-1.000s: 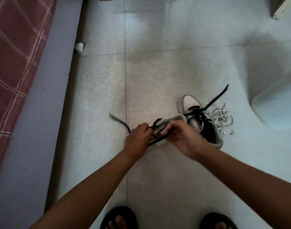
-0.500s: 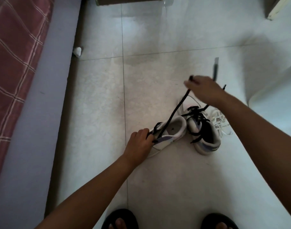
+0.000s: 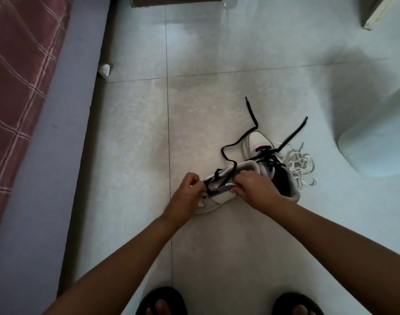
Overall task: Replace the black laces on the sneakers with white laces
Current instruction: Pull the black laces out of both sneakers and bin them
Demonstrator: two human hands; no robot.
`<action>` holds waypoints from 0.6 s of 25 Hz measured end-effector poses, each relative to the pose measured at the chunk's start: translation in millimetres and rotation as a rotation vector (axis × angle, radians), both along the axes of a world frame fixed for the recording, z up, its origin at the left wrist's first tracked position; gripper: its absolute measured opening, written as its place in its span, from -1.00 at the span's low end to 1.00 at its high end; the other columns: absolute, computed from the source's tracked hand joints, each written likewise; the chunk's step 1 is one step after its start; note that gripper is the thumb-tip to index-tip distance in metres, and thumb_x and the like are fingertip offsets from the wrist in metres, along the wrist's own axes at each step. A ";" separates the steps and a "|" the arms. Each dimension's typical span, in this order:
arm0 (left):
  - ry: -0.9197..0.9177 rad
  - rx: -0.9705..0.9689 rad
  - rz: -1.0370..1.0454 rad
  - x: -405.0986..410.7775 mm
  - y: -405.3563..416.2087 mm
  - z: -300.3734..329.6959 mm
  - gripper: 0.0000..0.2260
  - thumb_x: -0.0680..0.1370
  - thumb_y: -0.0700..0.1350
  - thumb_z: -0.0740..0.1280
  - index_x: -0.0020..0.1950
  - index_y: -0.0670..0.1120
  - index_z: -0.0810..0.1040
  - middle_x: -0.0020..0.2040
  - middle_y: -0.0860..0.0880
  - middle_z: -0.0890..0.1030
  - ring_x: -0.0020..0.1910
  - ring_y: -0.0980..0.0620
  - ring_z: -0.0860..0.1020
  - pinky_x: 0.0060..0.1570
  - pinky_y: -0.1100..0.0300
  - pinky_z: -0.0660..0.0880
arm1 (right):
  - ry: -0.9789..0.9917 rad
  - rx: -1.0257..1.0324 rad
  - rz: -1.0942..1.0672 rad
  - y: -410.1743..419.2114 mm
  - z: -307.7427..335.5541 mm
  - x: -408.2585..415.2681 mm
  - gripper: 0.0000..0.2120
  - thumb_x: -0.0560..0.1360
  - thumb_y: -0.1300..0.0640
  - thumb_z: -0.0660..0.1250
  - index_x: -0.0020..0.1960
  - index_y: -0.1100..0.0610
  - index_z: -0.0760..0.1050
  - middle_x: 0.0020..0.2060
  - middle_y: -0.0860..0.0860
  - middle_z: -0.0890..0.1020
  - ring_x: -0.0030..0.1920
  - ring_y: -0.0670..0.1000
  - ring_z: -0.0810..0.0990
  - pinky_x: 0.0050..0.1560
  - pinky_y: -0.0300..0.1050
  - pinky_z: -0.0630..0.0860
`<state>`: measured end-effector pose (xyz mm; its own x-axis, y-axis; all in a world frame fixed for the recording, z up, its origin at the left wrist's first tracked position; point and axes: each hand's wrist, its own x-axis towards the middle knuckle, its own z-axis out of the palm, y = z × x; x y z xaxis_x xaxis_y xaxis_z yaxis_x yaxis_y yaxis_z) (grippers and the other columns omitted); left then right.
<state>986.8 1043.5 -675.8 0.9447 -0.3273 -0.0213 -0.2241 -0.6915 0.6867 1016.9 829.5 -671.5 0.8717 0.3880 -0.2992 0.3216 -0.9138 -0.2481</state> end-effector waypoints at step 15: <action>-0.198 0.452 -0.326 7.2 -0.8 18.8 -0.75 0.11 -0.20 0.60 -0.31 -0.09 0.62 -0.33 -0.05 0.56 -0.34 -0.09 0.56 -0.37 0.15 0.45 | -0.128 0.067 0.105 5.0 5.8 -19.8 -0.85 0.43 0.17 0.44 -0.16 0.25 0.54 -0.23 0.18 0.58 -0.26 0.22 0.60 -0.47 -0.05 0.43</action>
